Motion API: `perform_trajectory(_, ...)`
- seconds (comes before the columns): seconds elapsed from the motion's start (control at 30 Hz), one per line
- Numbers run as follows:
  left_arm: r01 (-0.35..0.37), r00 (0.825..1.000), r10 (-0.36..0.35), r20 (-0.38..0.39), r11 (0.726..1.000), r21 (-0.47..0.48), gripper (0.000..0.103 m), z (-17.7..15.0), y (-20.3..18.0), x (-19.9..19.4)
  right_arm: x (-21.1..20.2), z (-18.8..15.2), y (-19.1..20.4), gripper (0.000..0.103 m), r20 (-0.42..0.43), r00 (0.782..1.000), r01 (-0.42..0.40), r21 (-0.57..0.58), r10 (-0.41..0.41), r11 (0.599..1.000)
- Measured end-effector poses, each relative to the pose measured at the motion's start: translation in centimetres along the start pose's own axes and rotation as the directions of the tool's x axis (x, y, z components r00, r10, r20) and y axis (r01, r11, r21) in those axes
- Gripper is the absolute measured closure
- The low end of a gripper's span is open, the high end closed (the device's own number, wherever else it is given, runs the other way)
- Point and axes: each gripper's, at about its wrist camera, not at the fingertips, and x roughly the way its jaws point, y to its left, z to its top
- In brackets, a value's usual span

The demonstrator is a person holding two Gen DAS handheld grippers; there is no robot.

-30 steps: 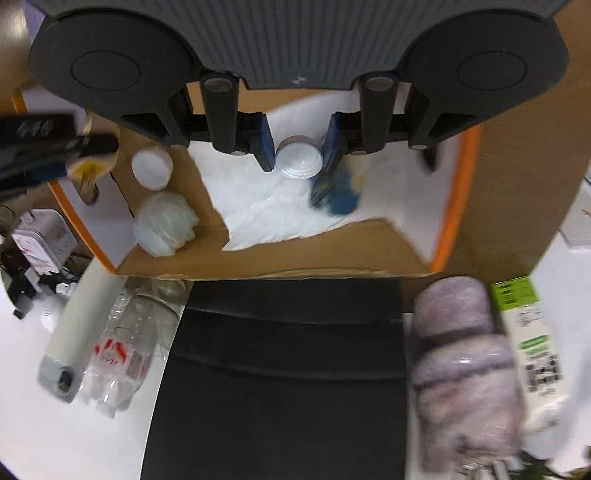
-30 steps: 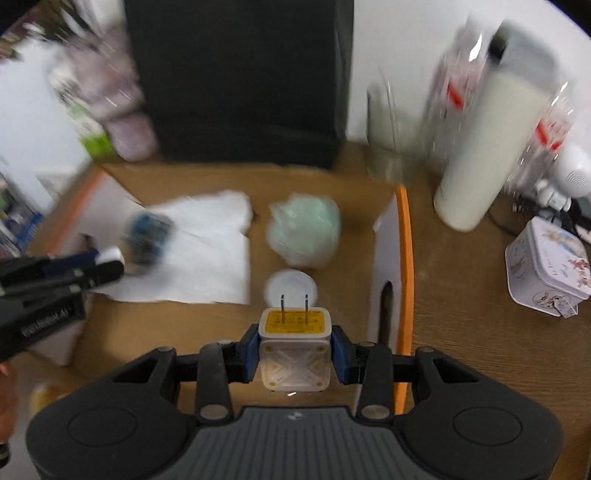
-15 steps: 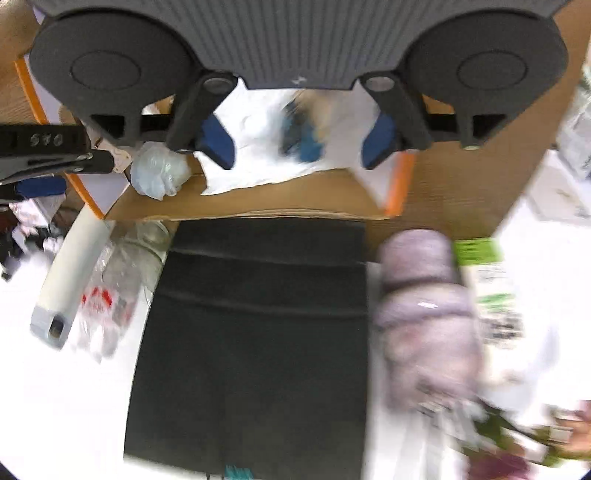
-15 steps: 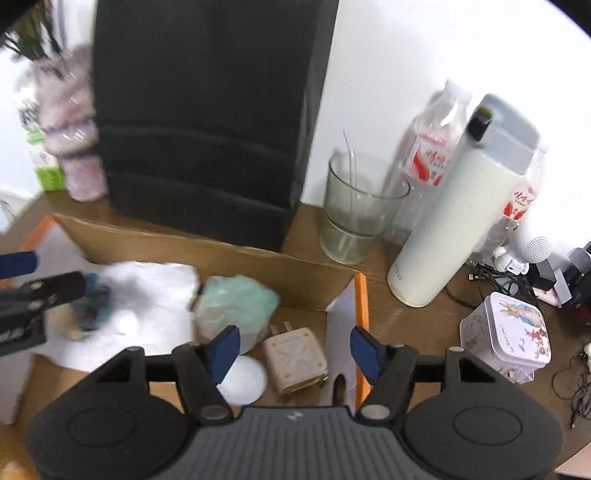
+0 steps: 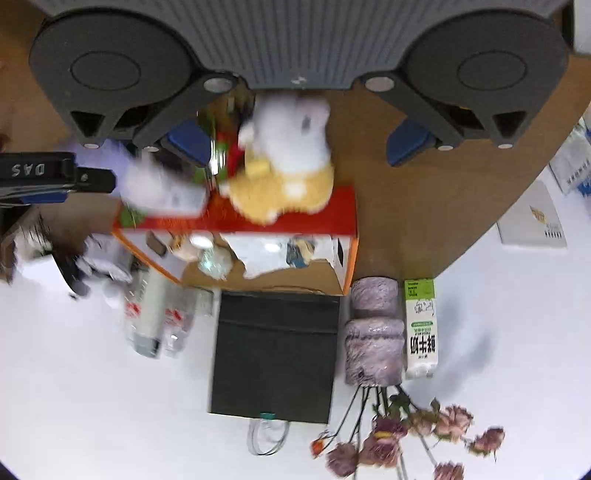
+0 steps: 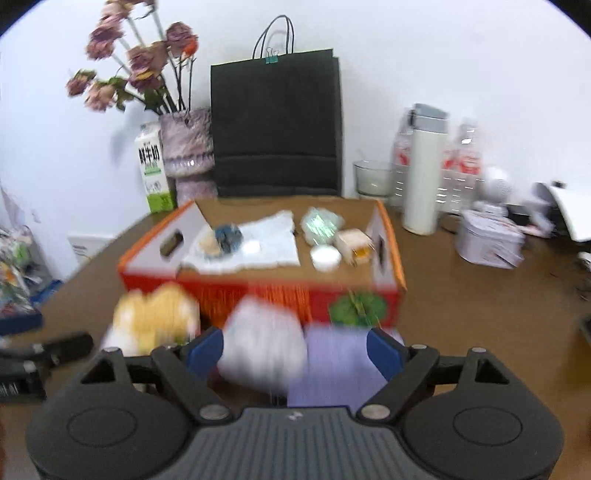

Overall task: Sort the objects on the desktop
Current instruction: 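Move both grippers back over the remaining items on the table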

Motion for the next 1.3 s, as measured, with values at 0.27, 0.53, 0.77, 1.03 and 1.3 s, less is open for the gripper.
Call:
perform_trajectory(0.27, 0.01, 0.998, -0.011, -0.064, 1.0, -0.024, 0.0, -6.4, 0.1, -1.5, -5.2, -9.1, 1.7, 0.016, 0.075, 0.997, -0.018, -0.002, 0.018, 1.0)
perform_trajectory(0.53, -0.043, 0.997, 0.044, -0.07, 0.999, 0.024, 0.0, -7.8, -1.0, -2.2, -4.6, -11.4, 2.3, 0.014, 0.029, 0.999, -0.026, 0.028, 0.025, 0.999)
perform_trajectory(0.77, -0.072, 0.995, 0.076, -0.063, 0.995, 0.074, 0.0, -8.1, -2.0, -2.2, -3.8, -12.0, 0.9, 0.014, -0.002, 0.999, -0.036, 0.158, 0.037, 0.987)
perform_trajectory(1.03, -0.061, 0.995, 0.067, -0.075, 0.995, 0.079, 0.0, -8.2, -2.0, -2.0, -3.7, -12.1, 1.7, 0.014, -0.015, 0.999, -0.039, 0.12, 0.041, 0.992)
perform_trajectory(1.3, -0.063, 0.993, 0.071, -0.09, 0.994, 0.09, 0.0, -8.2, -2.2, -1.8, -3.7, -12.2, 1.5, 0.014, -0.007, 0.999, -0.043, 0.129, 0.044, 0.991)
